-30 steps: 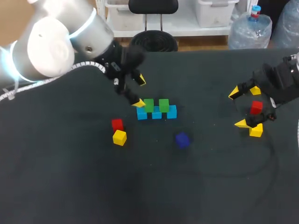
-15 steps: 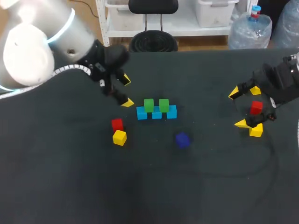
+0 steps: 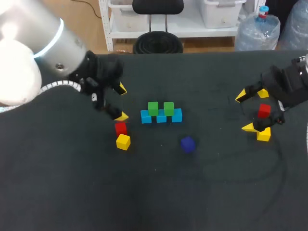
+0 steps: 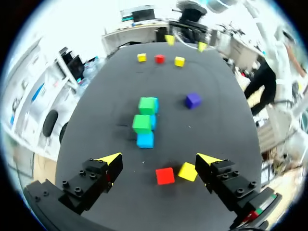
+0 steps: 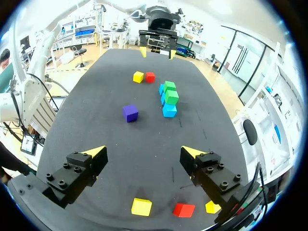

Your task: Place the blue cubes, place green cubes on the blue cubes, place the yellow cubes on the green cubes, then place the red cubes on the yellow cubes, and place purple cube on the red cubes.

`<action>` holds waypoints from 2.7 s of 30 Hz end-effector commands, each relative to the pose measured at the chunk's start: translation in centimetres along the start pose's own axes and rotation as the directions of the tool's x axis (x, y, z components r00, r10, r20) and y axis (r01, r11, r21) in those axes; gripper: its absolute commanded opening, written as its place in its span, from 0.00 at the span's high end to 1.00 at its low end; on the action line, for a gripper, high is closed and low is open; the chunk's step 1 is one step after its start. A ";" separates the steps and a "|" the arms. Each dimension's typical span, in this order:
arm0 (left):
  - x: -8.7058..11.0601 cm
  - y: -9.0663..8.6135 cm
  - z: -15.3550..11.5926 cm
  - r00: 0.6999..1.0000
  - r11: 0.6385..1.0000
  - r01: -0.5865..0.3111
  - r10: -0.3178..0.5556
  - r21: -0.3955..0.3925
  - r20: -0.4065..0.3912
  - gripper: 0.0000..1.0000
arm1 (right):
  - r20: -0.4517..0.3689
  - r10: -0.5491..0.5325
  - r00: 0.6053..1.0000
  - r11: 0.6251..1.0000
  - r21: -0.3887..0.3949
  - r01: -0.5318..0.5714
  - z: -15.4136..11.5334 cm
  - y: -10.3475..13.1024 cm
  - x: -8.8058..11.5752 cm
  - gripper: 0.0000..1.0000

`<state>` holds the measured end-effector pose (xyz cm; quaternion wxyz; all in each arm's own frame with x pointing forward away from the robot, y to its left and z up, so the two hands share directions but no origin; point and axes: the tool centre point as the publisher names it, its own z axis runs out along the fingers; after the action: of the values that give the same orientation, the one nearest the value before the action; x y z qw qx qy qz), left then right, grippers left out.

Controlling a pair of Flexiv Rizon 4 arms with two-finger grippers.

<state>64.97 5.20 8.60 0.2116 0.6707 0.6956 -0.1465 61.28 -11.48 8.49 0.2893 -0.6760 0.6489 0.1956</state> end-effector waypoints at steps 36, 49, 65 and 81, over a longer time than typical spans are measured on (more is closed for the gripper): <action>1.1 -5.5 1.5 0.977 0.979 -0.178 0.187 0.096 -0.098 0.00 | 0.002 -0.001 1.000 1.000 0.001 0.001 0.1 0.0 0.0 0.00; 1.8 -5.0 0.9 0.990 0.991 -0.101 0.109 0.085 -0.088 0.00 | 0.002 -0.001 1.000 1.000 0.001 0.001 0.1 0.0 0.0 0.00; 7.0 -4.8 -4.4 0.993 0.993 0.115 -0.115 -0.034 0.001 0.00 | 0.002 -0.001 1.000 1.000 0.001 0.001 0.1 0.0 0.0 0.00; 9.1 -5.0 -6.6 0.974 0.983 0.177 -0.169 -0.038 0.153 0.00 | 0.002 -0.001 1.000 1.000 0.001 0.001 0.1 0.0 0.0 0.00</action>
<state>59.29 15.56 9.48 0.2514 0.5907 0.7450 -0.1813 61.28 -11.48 8.49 0.2892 -0.6761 0.6489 0.1956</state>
